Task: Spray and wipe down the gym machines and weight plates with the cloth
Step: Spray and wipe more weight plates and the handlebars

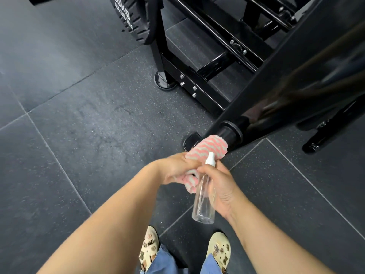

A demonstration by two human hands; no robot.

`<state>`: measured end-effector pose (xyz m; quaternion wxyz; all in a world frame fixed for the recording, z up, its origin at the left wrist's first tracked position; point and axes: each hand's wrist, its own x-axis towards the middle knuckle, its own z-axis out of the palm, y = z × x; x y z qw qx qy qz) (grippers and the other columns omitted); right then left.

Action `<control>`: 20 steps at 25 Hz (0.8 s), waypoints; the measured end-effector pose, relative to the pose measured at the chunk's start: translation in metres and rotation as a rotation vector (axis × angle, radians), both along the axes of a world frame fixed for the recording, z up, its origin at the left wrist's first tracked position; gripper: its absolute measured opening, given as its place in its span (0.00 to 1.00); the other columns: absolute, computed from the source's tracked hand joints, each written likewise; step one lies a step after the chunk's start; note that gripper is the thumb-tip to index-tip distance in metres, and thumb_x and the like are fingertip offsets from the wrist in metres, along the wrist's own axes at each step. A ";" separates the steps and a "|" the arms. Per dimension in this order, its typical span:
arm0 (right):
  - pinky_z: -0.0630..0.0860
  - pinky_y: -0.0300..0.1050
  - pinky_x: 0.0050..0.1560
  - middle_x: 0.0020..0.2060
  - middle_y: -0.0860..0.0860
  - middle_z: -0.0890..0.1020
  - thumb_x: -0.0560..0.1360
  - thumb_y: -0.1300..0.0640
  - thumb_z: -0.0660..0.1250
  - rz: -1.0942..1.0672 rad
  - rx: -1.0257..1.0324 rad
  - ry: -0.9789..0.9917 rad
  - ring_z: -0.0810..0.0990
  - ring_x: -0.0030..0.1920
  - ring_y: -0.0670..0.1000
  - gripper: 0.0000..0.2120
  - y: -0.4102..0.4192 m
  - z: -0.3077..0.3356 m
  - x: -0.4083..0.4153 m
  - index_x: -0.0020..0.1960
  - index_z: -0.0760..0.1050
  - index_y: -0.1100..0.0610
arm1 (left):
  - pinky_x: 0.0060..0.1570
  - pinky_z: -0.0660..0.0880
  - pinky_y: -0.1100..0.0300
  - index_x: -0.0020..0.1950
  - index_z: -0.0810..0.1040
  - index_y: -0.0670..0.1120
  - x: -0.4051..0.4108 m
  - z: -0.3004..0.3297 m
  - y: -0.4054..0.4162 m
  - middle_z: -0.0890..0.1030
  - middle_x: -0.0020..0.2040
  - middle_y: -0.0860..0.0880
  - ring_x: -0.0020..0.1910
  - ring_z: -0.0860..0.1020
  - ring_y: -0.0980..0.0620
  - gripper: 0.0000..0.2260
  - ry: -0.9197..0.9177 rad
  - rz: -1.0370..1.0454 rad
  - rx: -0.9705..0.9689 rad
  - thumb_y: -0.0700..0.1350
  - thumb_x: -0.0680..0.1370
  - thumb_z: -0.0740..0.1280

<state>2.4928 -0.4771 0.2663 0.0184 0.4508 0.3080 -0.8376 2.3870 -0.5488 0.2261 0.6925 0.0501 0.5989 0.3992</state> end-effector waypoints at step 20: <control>0.78 0.48 0.46 0.46 0.56 0.79 0.75 0.71 0.62 0.185 0.329 -0.043 0.79 0.44 0.52 0.11 -0.065 0.113 -0.084 0.54 0.73 0.60 | 0.50 0.77 0.56 0.57 0.77 0.45 -0.045 0.078 -0.113 0.83 0.51 0.45 0.51 0.81 0.48 0.12 0.647 0.551 0.038 0.49 0.81 0.60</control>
